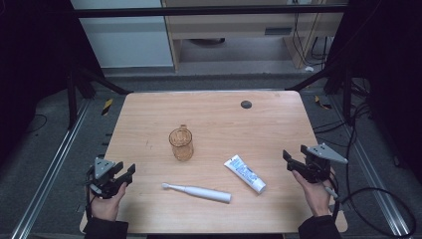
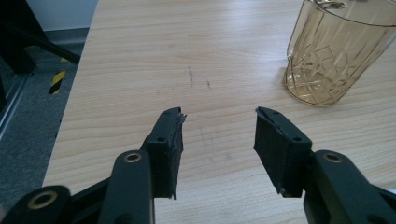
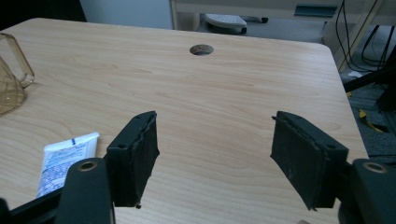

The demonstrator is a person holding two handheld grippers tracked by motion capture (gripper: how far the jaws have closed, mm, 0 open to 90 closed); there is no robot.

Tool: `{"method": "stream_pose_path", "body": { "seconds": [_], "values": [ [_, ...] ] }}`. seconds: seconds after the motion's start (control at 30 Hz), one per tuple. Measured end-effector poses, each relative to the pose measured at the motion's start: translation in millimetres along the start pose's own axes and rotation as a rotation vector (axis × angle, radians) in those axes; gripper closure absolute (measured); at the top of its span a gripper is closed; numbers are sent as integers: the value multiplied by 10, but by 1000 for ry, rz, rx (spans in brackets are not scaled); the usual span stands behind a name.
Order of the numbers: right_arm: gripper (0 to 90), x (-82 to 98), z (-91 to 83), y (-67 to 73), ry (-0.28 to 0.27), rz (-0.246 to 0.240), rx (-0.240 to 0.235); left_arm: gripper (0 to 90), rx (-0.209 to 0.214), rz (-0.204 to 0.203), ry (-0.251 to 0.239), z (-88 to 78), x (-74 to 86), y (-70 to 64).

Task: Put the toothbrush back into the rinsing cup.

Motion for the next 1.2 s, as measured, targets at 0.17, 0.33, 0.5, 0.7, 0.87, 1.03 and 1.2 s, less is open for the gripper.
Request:
{"method": "stream_pose_path", "body": {
  "seconds": [0.17,0.33,0.5,0.7,0.87,1.03,1.2],
  "values": [
    [378,15,-50,135,22,-20,-44,484,5,25,26,13,48,-80],
    [456,-14,-76,367,43,-49,-109,506,6,30,39,-14,85,-92],
    [535,-55,-95,631,64,-85,-188,526,21,42,50,-37,106,-152],
    [622,-46,-91,919,89,-129,-265,682,79,80,70,-48,134,-375],
    [698,6,-46,1169,116,-164,-323,790,107,93,83,-47,173,-523],
    [766,82,7,1346,152,-205,-362,859,146,107,101,-52,225,-700],
    [871,220,112,1535,214,-236,-405,894,214,143,160,13,350,-930]
  ]
}}
Point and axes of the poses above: each handheld gripper's, and its own axes: z roughly forward along the jaws, x roughly out of its underside, y roughly to its left, the point moved 9 cm from there along z, roughly forward along the jaws, and after that the axes turned 1 degree about -y, right-handed, at the moved point
